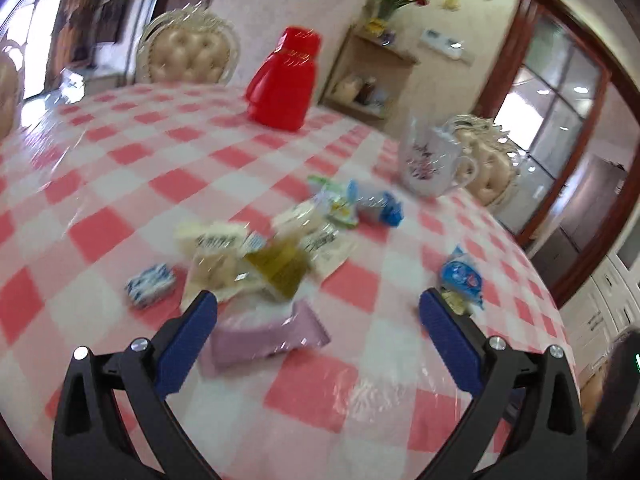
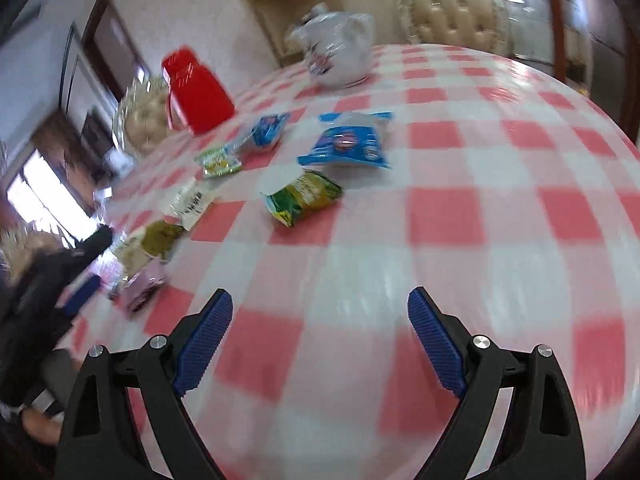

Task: Organize snacks
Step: 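Grasp the green snack pack with the right tool while the left tool grasps the pink bar, then carry both snacks to the purple-rimmed bin and open both tools to release them, then move both open tools back over the remaining snacks, then grasp the blue-printed bag with the right tool while the left tool grasps the small blue-white candy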

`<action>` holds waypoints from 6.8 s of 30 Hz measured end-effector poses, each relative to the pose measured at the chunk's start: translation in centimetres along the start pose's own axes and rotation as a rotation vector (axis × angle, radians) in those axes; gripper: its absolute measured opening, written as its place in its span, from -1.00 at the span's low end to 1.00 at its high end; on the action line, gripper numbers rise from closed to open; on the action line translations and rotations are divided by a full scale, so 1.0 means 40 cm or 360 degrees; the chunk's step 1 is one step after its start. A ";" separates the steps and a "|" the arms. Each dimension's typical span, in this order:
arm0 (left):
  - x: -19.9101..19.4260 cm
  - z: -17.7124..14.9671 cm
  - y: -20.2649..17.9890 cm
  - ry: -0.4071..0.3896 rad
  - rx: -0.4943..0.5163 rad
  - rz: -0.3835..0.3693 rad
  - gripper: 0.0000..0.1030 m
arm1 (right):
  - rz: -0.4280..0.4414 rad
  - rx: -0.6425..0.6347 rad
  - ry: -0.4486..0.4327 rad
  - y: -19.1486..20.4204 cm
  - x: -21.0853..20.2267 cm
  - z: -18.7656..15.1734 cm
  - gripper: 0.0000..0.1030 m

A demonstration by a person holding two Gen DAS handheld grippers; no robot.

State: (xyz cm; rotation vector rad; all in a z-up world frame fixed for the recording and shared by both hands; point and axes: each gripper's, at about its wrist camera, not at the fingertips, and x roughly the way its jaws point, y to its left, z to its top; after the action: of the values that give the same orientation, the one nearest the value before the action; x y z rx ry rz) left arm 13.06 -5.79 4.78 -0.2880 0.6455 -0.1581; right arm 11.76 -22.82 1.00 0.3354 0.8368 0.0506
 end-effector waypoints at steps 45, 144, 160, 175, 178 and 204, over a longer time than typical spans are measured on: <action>0.045 -0.039 -0.030 0.0483 0.0404 -0.0218 0.96 | 0.0088 -0.0285 0.0035 -0.003 0.079 0.170 -0.09; -1.074 -0.341 0.749 0.0018 0.0012 0.0802 -0.25 | 0.1189 -0.1410 0.0183 1.005 -0.520 -0.909 0.11; -0.993 -0.246 0.424 -0.0268 0.0166 0.0535 0.96 | 0.0849 -0.0704 -0.0102 0.687 -0.480 -0.615 0.69; -0.258 -0.089 0.099 0.0083 0.0027 0.0287 0.96 | 0.0022 0.0073 -0.0224 0.024 -0.321 -0.262 0.69; -0.180 -0.068 0.068 0.0040 0.0000 0.0245 0.96 | -0.0010 0.0169 -0.0226 -0.044 -0.265 -0.186 0.69; -0.075 0.030 0.275 -0.0016 -0.0519 0.0403 0.96 | -0.0359 0.0243 -0.0007 -0.023 0.277 0.284 0.72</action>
State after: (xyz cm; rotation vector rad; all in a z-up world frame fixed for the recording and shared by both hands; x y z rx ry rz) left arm 12.04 5.60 3.95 -0.5164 0.6917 0.1934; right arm 27.47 -24.85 -0.20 0.3821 0.8719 -0.2250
